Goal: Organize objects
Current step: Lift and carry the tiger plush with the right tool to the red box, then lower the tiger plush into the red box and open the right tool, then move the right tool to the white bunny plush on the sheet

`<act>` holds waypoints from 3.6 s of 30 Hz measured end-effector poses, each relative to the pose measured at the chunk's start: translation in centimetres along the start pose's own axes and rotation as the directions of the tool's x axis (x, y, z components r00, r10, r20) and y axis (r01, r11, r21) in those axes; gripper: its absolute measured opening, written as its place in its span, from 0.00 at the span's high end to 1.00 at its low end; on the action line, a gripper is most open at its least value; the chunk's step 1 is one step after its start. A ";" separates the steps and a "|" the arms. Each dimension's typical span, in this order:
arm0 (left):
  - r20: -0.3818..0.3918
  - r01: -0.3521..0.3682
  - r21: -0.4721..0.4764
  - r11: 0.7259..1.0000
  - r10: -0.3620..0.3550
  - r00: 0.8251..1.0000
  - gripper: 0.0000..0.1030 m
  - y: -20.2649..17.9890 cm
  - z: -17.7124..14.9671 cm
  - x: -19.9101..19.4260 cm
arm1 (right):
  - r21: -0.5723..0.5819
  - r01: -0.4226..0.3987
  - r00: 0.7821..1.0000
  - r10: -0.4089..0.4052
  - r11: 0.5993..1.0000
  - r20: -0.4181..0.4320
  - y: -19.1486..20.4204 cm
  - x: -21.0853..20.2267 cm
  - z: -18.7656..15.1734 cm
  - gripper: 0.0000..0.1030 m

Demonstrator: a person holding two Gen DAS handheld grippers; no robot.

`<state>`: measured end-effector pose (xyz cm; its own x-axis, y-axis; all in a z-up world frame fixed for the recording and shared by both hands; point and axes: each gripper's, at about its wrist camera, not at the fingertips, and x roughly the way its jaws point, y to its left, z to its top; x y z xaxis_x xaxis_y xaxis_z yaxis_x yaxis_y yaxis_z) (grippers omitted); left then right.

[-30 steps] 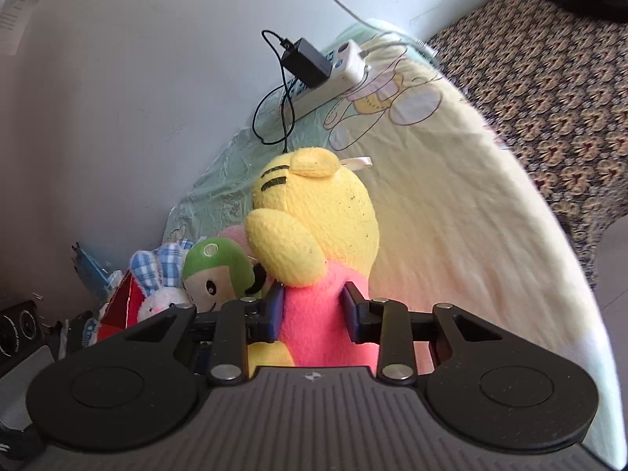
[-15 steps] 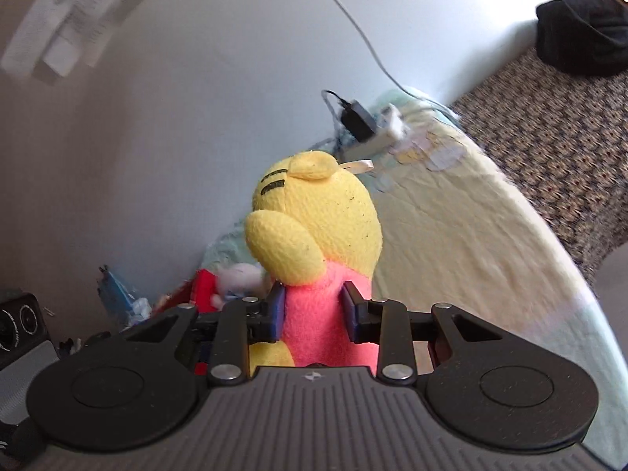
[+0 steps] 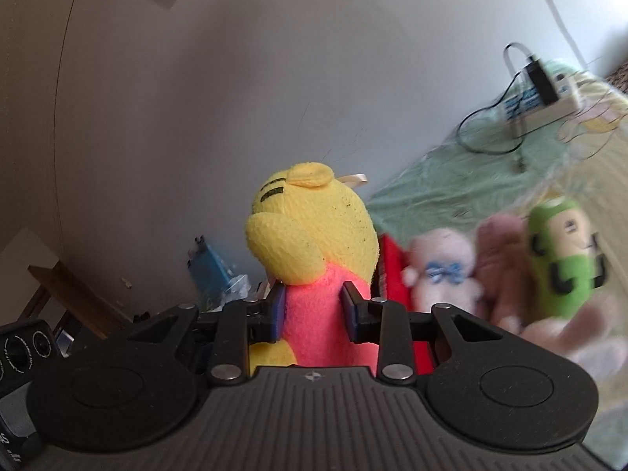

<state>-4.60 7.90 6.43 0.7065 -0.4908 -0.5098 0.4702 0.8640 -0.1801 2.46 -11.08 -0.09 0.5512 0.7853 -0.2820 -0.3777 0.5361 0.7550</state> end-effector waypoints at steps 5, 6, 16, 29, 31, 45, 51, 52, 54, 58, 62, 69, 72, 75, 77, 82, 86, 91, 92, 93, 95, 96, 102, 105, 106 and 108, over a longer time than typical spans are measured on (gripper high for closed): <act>0.003 -0.094 -0.019 0.995 0.094 0.996 0.28 4.7 -1.1 -2.2 | -0.026 -0.042 0.998 0.040 0.999 -0.057 2.4 5.7 -1.5 0.69; -0.001 -0.112 -0.022 0.993 0.112 0.994 0.27 5.6 -1.2 -2.4 | -0.024 -0.041 0.997 0.039 0.999 -0.069 2.9 6.9 -1.9 0.69; -0.063 -0.110 -0.187 0.976 0.100 0.993 0.27 14.0 -2.6 -2.2 | -0.047 0.023 0.996 -0.027 0.999 -0.084 4.8 11.9 -4.5 0.80; -0.183 -0.005 -0.171 0.985 -0.026 0.983 0.28 12.4 -4.0 4.9 | -0.122 0.216 0.976 -0.219 0.969 -0.013 1.8 9.9 -3.8 0.79; -0.183 -0.017 -0.165 0.986 -0.014 0.983 0.26 12.8 -4.3 4.7 | -0.141 0.223 0.974 -0.227 0.964 -0.008 1.9 9.8 -3.7 0.75; -0.223 -0.099 -0.216 0.971 0.049 0.974 0.20 15.9 -5.5 3.6 | -0.080 0.204 0.976 -0.210 0.976 -0.064 0.6 11.1 -3.4 0.75; -0.205 -0.086 -0.196 0.977 0.045 0.978 0.21 13.9 -4.7 2.6 | -0.070 0.234 0.972 -0.235 0.970 -0.006 0.3 8.2 -3.2 0.74; -0.199 -0.084 -0.180 0.980 0.047 0.979 0.20 13.2 -4.4 2.4 | -0.068 0.243 0.970 -0.244 0.968 0.005 0.1 7.6 -3.3 0.74; -0.187 -0.083 -0.142 0.986 0.056 0.981 0.18 11.7 -4.0 2.1 | -0.062 0.267 0.964 -0.267 0.962 0.022 -0.3 6.3 -3.3 0.74; -0.180 -0.086 -0.080 0.993 0.070 0.981 0.14 8.8 -3.7 2.1 | -0.042 0.308 0.951 -0.306 0.951 0.036 -1.5 4.3 -3.8 0.74; -0.189 -0.063 -0.061 0.996 0.050 0.981 0.14 6.7 -3.6 2.6 | -0.005 0.322 0.946 -0.322 0.947 0.026 -2.9 2.7 -4.1 0.73; -0.212 0.008 -0.048 0.999 -0.018 0.977 0.13 2.8 -3.3 4.7 | 0.002 0.365 0.930 -0.365 0.931 0.040 -5.0 -0.9 -3.6 0.67; -0.231 0.033 -0.048 0.998 -0.043 0.972 0.13 0.9 -3.4 6.1 | 0.028 0.383 0.923 -0.384 0.923 0.028 -6.6 -2.3 -3.2 0.67; -0.248 0.043 -0.038 0.998 -0.052 0.967 0.12 -0.9 -3.6 7.5 | 0.052 0.392 0.920 -0.392 0.919 -0.004 -8.2 -3.4 -2.9 0.66; -0.261 0.041 -0.024 0.999 -0.046 0.964 0.11 -2.1 -3.9 8.6 | 0.060 0.393 0.920 -0.392 0.918 -0.030 -9.2 -4.1 -2.8 0.66; -0.334 0.037 -0.040 0.999 -0.048 0.941 0.11 -3.9 -5.7 11.6 | 0.062 0.400 0.916 -0.397 0.914 -0.064 -11.6 -5.3 -2.1 0.66; -0.373 0.002 -0.044 0.999 -0.018 0.928 0.11 -5.1 -6.8 13.5 | 0.085 0.393 0.917 -0.383 0.916 -0.111 -13.8 -5.5 -1.5 0.66; -0.391 -0.053 -0.062 0.997 0.024 0.920 0.10 -5.5 -7.3 15.1 | 0.090 0.365 0.924 -0.348 0.927 -0.160 -15.7 -5.4 -1.0 0.66; -0.398 -0.065 -0.068 0.996 0.033 0.917 0.10 -5.5 -7.4 15.4 | 0.089 0.354 0.927 -0.337 0.931 -0.165 -15.9 -5.4 -0.9 0.66; -0.404 -0.078 -0.073 0.994 0.042 0.914 0.10 -5.6 -7.7 15.7 | 0.088 0.344 0.930 -0.326 0.935 -0.170 -16.2 -5.4 -0.8 0.66; -0.417 -0.101 -0.078 0.992 0.060 0.907 0.10 -5.7 -8.2 16.2 | 0.082 0.329 0.933 -0.310 0.941 -0.185 -16.7 -5.4 -0.7 0.65; -0.424 -0.111 -0.080 0.991 0.067 0.903 0.10 -5.8 -8.4 16.4 | 0.083 0.323 0.933 -0.303 0.943 -0.194 -17.1 -5.3 -0.6 0.64; -0.436 -0.169 -0.080 0.982 0.118 0.892 0.10 -6.3 -9.2 17.5 | 0.114 0.266 0.944 -0.234 0.957 -0.234 -19.0 -4.5 -0.7 0.62; -0.418 -0.199 -0.051 0.979 0.160 0.894 0.10 -6.6 -9.1 18.1 | 0.136 0.234 0.948 -0.194 0.963 -0.253 -19.9 -3.9 -0.7 0.58; -0.412 -0.212 -0.030 0.977 0.182 0.893 0.10 -6.7 -9.2 18.4 | 0.154 0.223 0.950 -0.179 0.963 -0.258 -20.3 -3.7 -0.6 0.56; -0.403 -0.241 0.007 0.971 0.223 0.887 0.10 -6.7 -9.2 19.1 | 0.190 0.202 0.953 -0.148 0.961 -0.263 -21.1 -3.3 -0.5 0.53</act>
<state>0.87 -6.24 -9.84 0.5186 -0.1974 -0.8319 0.2903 0.9558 -0.0458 8.28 -24.83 -15.43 0.3854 0.7507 -0.5367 -0.1106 0.6150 0.7807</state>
